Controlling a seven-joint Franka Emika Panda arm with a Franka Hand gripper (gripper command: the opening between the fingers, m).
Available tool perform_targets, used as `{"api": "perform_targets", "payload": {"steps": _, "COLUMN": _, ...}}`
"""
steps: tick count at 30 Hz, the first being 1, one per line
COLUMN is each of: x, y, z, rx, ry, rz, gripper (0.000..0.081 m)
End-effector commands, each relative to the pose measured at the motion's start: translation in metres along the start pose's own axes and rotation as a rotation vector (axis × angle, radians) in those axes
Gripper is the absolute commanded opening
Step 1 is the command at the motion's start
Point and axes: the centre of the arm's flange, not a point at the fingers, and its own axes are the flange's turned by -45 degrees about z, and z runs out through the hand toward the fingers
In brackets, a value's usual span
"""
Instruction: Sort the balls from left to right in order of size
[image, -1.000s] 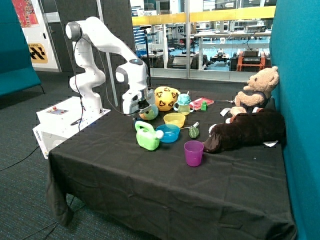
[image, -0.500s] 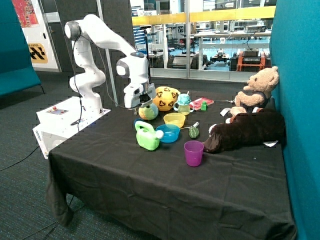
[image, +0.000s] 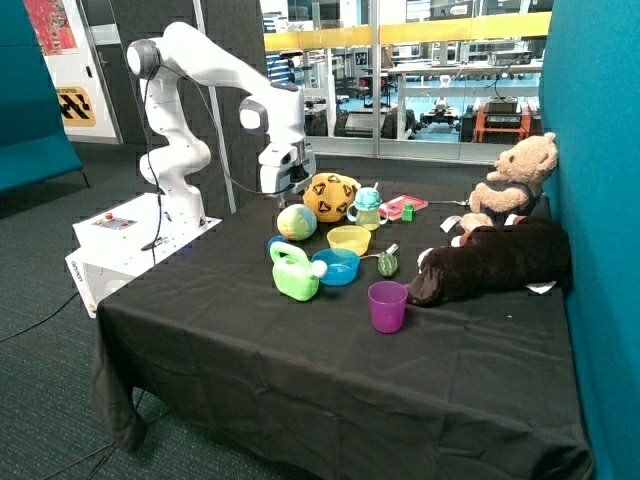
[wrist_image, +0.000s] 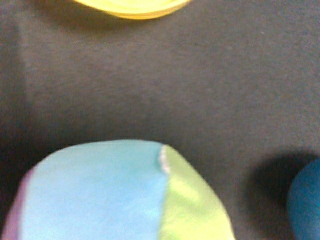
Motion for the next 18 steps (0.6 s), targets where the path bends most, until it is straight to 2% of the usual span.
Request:
{"api": "perform_targets", "payload": {"steps": 1, "x": -0.002, "y": -0.034, "z": -0.019, "rx": 0.0005, "ry": 0.0005, "rz": -0.090, "gripper": 0.0753}}
{"api": "perform_targets", "payload": {"steps": 10, "x": -0.010, "y": -0.059, "z": -0.024, "rx": 0.0005, "ry": 0.0005, "rz": -0.155, "gripper": 0.0740}}
{"api": "perform_targets", "payload": {"steps": 18, "x": -0.012, "y": -0.066, "z": -0.025, "rx": 0.0005, "ry": 0.0005, "rz": -0.169, "gripper": 0.0740}}
